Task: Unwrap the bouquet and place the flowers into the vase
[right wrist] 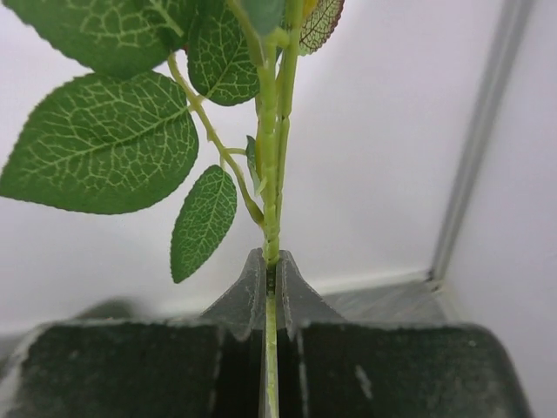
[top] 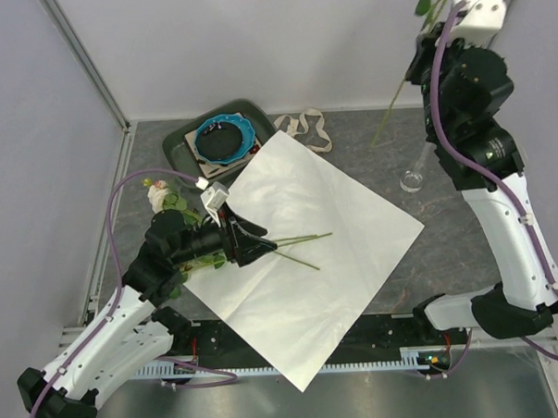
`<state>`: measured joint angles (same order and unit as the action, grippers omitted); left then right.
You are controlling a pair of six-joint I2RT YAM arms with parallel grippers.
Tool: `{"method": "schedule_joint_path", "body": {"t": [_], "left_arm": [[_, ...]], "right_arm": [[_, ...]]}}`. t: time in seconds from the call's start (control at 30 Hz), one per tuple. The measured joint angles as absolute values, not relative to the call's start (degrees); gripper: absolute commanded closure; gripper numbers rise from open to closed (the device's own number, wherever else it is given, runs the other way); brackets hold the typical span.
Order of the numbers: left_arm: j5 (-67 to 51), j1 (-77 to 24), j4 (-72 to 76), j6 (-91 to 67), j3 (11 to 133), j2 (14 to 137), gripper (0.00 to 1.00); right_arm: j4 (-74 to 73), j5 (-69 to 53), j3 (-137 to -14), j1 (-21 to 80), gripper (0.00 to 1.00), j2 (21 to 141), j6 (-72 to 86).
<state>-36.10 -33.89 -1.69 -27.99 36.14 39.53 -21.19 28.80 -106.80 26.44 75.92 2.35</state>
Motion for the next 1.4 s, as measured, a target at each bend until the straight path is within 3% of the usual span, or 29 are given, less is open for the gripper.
{"method": "schedule_joint_path", "body": {"t": [0.17,0.4,1.4], "left_arm": [[-35.8,-33.9,-2.1,-28.0,36.0,39.8,0.28],[-34.3,-33.9,-3.4,-27.9,36.0,40.2,0.28],[-32.9,-33.9,-4.2,-27.3,36.0,43.3,0.30]], "right_arm": [[-18.9,37.1,-118.1,22.7,1.00,81.9,-5.4],[-16.7,41.1,-123.5,19.4,1.00,88.1,-13.4],[-15.1,31.2,-114.6,4.3,1.00,90.0,-5.7]]}}
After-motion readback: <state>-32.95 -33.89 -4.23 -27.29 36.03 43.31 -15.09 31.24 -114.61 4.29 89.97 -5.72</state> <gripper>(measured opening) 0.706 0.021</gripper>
